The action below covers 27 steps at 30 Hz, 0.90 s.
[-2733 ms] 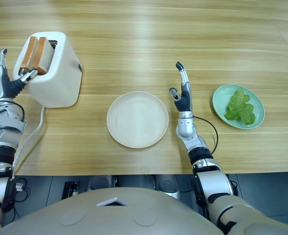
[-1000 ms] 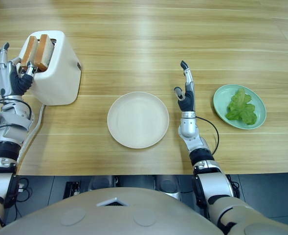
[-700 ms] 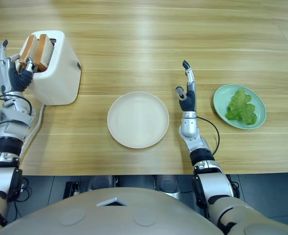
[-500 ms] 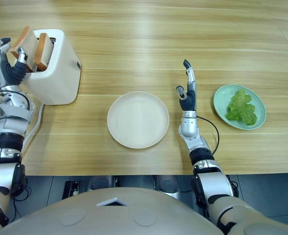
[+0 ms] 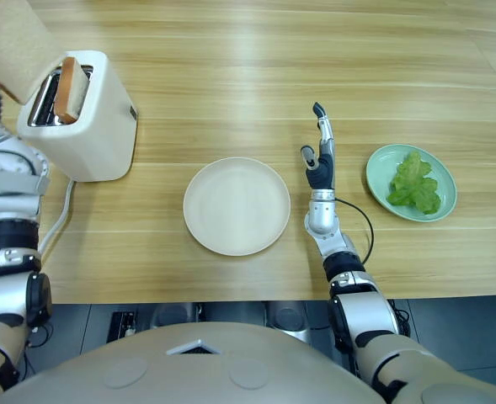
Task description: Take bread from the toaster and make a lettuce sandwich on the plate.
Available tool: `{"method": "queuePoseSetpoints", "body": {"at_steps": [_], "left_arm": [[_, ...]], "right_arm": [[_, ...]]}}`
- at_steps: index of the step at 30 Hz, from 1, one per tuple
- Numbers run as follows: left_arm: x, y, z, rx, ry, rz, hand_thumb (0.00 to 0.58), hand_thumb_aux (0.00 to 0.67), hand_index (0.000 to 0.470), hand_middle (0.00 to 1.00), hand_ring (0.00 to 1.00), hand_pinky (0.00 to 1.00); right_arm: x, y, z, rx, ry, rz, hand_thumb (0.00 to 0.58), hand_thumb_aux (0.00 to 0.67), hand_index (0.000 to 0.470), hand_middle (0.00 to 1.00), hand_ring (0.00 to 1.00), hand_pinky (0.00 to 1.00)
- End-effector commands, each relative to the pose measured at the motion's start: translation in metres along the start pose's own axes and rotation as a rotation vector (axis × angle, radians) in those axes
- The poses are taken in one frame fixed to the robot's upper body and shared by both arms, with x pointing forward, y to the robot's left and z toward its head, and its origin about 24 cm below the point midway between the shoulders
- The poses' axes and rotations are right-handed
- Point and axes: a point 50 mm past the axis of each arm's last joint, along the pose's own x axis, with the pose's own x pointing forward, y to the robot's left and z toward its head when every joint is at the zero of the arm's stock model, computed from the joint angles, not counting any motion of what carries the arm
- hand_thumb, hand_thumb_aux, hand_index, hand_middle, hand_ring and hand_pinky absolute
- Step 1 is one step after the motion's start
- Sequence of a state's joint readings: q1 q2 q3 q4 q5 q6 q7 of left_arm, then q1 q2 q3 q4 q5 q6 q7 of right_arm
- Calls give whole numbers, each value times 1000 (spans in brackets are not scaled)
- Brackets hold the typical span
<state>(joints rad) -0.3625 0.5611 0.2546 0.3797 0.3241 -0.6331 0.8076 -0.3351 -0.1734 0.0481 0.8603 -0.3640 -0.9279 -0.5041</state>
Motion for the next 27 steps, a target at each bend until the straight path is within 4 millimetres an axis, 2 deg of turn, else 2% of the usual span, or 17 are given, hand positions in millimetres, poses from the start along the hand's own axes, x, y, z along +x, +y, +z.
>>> {"method": "queuePoseSetpoints", "body": {"at_steps": [1, 4, 8, 13, 15, 20, 27], "left_arm": [[0, 1, 30, -219, -79, -10, 580, 670, 460, 1000, 1000, 1000], [-22, -15, 52, -357, -89, -153, 580, 670, 460, 1000, 1000, 1000], [-77, -48, 70, -553, 43, -418, 580, 670, 460, 1000, 1000, 1000], [-157, -84, 80, -692, 337, -681, 580, 670, 460, 1000, 1000, 1000], [-181, -93, 84, -707, 409, -759, 580, 670, 460, 1000, 1000, 1000], [-225, -108, 87, -699, 545, -893, 580, 670, 460, 1000, 1000, 1000], [-258, -116, 77, -584, 653, -1017, 580, 670, 460, 1000, 1000, 1000]], "right_arm": [[0, -1, -2, -3, 8, -5, 0, 0, 0, 0, 0, 0], [4, -4, -1, -9, 2, -20, 0, 0, 0, 0, 0, 0], [11, -13, 0, -30, -18, -40, 0, 0, 0, 0, 0, 0], [17, -46, 0, -132, -47, -106, 0, 0, 0, 0, 0, 0], [17, -63, -2, -210, -49, -124, 0, 0, 0, 0, 0, 0], [11, -112, -9, -423, 10, -207, 0, 0, 0, 0, 0, 0], [-15, -178, -29, -792, 228, -263, 0, 0, 0, 0, 0, 0]]}}
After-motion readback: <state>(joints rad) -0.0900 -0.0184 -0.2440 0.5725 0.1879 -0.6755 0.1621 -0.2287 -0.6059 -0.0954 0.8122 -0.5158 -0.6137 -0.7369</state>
